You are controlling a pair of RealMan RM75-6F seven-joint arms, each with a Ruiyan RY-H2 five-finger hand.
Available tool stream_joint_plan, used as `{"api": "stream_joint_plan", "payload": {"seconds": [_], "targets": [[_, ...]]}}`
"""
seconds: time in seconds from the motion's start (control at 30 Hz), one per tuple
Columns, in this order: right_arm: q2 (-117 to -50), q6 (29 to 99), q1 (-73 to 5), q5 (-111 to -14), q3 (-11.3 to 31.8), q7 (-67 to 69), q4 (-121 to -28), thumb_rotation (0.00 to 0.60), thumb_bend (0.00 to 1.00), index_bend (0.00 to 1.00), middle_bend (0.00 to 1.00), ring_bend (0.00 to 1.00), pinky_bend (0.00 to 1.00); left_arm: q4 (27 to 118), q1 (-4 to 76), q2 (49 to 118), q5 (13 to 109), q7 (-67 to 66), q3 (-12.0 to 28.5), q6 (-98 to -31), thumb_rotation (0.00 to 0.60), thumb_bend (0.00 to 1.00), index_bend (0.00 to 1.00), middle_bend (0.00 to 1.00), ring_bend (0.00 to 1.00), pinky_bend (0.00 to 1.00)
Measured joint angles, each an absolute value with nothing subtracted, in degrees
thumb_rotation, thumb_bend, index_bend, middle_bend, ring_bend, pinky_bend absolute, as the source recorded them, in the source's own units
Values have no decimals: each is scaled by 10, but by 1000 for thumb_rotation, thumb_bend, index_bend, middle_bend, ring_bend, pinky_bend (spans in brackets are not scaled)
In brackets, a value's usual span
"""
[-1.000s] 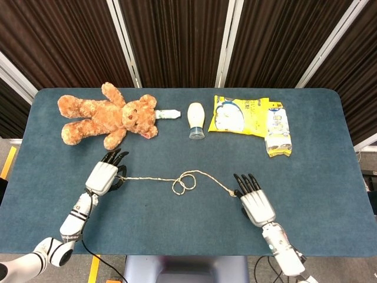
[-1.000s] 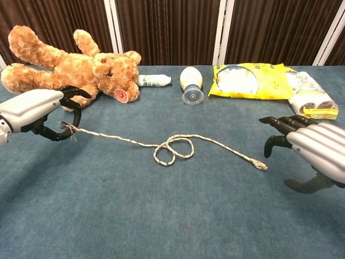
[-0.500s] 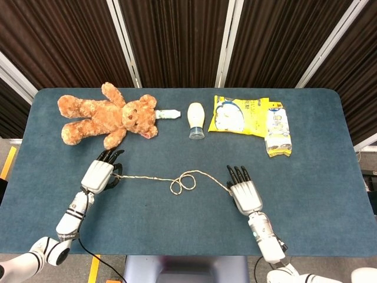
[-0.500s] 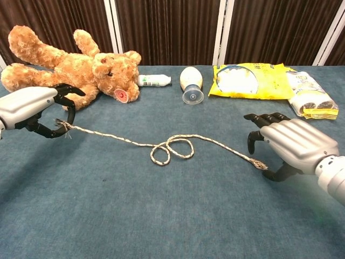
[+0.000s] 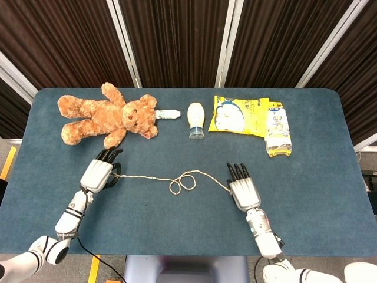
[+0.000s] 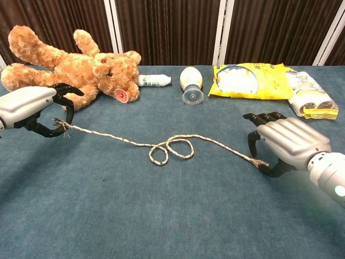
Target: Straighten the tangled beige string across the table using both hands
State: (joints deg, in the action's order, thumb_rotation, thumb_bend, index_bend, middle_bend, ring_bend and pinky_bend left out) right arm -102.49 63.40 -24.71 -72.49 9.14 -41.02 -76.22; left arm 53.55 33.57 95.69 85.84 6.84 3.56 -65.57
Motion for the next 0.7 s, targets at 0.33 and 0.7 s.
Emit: {"api": "stream_joint_plan", "payload": {"seconds": [0.33,0.7], "targets": [[-1032,631,-261,-702,88,-423,-758,600,473,661,61,0,0,539,337,952,857,68,37,-654,600,448,607,110,0,147],[-1035,635,-270,-681,86,-433,-751,600,572,747,123,0,0,536,337,950,855,70,37,-652,600,448,607,108,0,146]]}}
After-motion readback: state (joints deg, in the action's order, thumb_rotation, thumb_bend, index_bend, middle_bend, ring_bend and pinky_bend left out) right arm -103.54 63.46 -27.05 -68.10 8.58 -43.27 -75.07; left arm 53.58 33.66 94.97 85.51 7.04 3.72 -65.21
